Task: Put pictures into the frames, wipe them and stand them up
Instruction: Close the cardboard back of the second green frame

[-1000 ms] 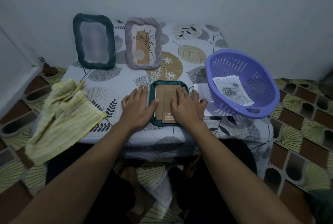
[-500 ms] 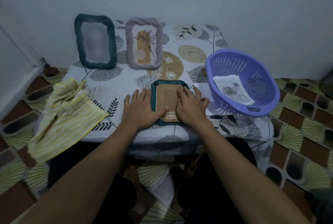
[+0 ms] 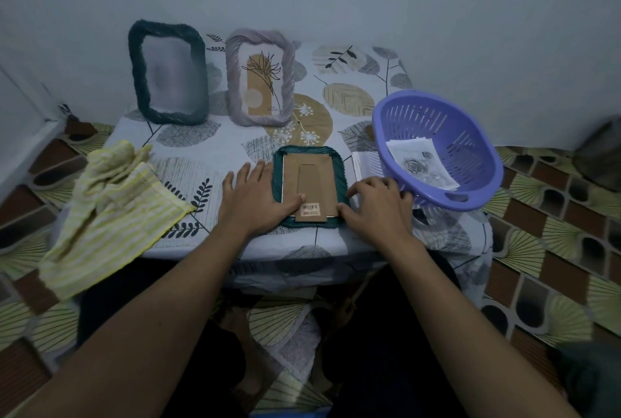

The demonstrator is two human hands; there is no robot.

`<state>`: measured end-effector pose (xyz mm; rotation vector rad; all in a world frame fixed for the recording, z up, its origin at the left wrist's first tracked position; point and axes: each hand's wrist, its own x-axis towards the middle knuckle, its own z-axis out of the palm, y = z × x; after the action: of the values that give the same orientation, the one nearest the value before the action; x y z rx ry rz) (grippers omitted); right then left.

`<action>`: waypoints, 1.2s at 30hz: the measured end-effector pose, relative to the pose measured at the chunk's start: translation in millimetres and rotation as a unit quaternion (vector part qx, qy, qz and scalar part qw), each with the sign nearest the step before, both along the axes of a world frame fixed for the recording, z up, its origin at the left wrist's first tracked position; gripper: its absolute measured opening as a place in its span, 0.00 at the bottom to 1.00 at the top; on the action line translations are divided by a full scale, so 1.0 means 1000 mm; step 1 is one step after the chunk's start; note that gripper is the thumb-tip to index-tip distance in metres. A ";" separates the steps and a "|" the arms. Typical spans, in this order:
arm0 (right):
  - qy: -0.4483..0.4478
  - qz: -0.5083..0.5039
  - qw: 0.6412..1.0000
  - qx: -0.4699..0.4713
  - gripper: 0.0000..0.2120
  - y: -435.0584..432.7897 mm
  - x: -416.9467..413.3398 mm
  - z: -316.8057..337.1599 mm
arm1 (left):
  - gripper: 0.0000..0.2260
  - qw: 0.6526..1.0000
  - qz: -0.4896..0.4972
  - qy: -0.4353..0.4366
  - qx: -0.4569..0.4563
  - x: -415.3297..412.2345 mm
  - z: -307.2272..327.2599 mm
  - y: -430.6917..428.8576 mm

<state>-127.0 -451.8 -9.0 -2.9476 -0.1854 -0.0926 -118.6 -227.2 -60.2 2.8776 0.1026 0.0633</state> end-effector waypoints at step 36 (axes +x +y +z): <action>0.001 0.095 0.995 -0.024 0.08 0.002 -0.011 0.003 | 0.50 1.000 -0.005 -0.003 0.007 0.001 -0.001 0.002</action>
<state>-138.3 -449.4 -6.3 -2.9597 -0.4721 -0.0579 -118.0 -225.7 -61.2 2.8915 0.0856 0.0723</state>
